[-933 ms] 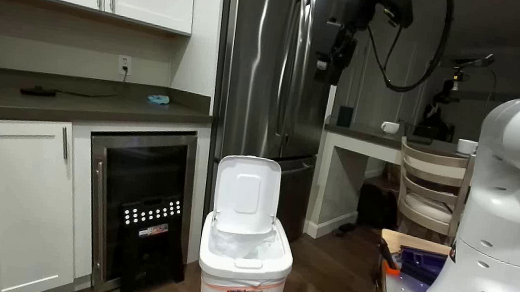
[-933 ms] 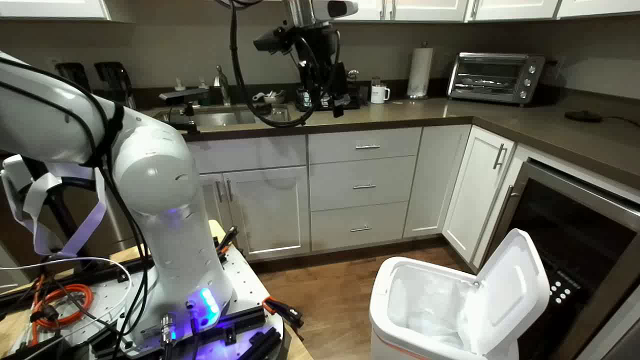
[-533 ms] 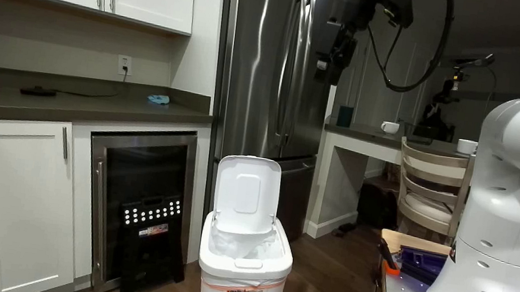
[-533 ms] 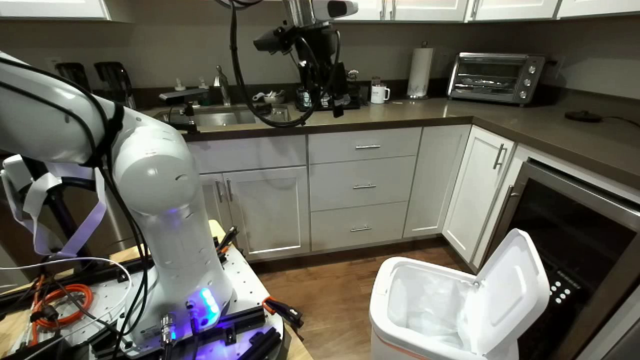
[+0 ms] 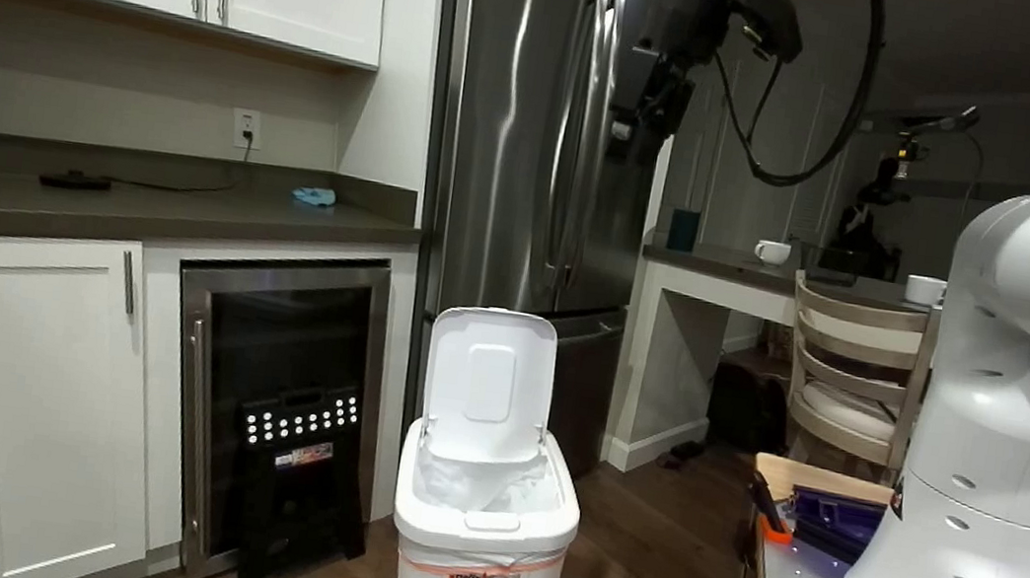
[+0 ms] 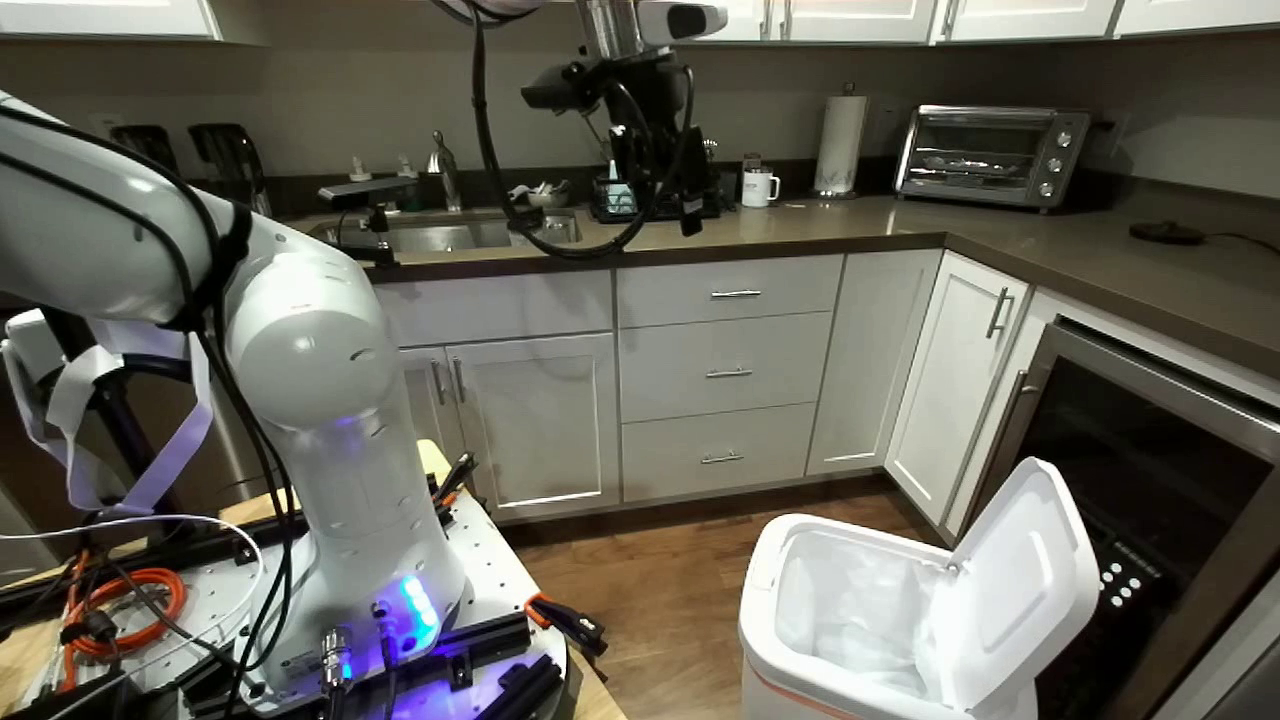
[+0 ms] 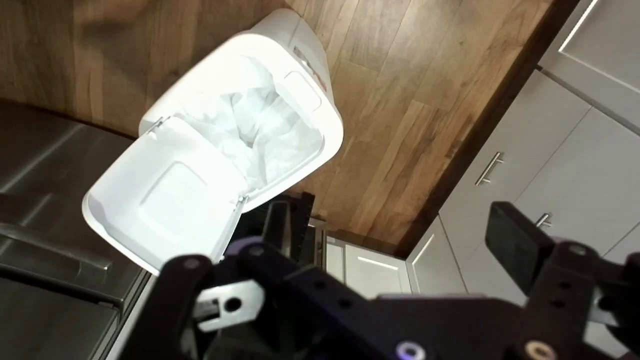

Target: Close the white bin

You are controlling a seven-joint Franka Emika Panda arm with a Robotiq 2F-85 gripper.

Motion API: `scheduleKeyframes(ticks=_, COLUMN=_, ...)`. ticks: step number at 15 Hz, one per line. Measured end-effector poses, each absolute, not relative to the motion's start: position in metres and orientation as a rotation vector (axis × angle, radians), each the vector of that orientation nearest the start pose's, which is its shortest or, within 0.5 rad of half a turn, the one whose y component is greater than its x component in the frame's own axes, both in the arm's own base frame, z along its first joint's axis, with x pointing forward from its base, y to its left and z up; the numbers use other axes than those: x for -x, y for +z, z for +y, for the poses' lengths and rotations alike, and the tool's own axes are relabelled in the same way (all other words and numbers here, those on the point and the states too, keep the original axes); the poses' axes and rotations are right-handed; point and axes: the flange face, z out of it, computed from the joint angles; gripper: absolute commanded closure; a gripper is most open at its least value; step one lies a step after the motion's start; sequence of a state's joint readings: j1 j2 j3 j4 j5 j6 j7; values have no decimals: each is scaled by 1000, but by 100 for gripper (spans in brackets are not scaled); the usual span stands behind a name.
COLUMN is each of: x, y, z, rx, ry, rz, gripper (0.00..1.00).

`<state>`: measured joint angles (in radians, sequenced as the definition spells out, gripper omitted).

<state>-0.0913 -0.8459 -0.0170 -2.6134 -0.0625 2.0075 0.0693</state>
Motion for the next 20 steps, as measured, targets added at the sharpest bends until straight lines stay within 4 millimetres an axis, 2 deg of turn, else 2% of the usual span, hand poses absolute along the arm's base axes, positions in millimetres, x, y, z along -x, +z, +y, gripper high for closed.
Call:
scheduleKeyframes(ticks=4, x=-370, y=495, z=-69, rx=3175, ry=-525, rz=299, gripper=0)
scheduleKeyframes(ticks=7, x=-413, y=463, z=-99, rx=3193, ry=-588, rz=413, gripper=0)
scheduleKeyframes(ticks=10, x=-458, y=439, z=-133, rx=3220, ry=-595, rz=569, gripper=0)
scheduleKeyframes(ticks=16, x=-561, y=405, z=-191, rx=3224, ry=-600, rz=927, gripper=0)
scheduleKeyframes(ticks=20, x=-618, y=388, z=-227, rx=3209, ry=-596, rz=1154, gripper=0)
